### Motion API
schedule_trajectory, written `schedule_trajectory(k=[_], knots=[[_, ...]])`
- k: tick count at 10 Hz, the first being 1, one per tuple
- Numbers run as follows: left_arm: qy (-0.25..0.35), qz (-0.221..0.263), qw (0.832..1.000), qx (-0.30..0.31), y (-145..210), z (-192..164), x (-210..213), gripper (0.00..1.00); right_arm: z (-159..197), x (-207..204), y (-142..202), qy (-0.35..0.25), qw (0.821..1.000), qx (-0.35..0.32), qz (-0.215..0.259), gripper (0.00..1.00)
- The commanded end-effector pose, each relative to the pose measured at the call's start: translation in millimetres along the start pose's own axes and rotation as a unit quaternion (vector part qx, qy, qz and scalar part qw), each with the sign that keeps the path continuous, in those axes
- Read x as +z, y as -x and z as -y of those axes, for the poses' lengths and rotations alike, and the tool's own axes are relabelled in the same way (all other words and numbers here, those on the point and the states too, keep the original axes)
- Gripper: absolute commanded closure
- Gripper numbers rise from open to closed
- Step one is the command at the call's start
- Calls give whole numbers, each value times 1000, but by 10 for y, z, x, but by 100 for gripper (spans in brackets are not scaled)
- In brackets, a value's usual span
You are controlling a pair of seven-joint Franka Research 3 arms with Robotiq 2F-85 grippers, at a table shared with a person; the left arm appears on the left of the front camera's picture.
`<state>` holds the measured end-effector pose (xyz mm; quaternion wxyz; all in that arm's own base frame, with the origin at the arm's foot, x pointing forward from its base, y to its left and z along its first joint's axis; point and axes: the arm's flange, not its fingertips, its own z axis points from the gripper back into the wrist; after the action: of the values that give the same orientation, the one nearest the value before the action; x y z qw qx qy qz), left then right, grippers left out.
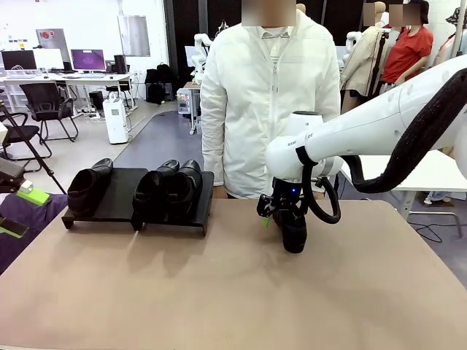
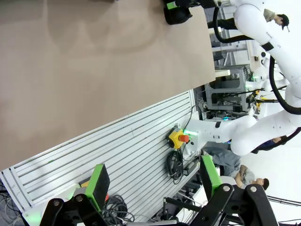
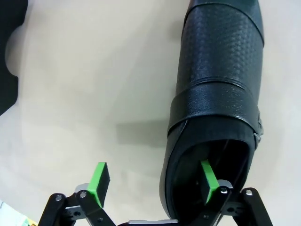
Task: Organize the shoes by placing them on the stand.
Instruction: Pick up one Shoe and place it in the middle of the table.
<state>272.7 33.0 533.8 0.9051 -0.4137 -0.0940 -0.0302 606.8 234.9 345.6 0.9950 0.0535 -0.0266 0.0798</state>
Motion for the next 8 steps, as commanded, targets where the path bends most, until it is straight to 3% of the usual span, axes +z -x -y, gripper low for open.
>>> schedule_trajectory(k=[1,8], knots=[[10,5,1000,1,-7,6,-3,0,-66,10,-61,29,999,-20,25,100],[10,5,1000,1,-7,6,-3,0,-44,29,-20,42,999,-16,21,100]])
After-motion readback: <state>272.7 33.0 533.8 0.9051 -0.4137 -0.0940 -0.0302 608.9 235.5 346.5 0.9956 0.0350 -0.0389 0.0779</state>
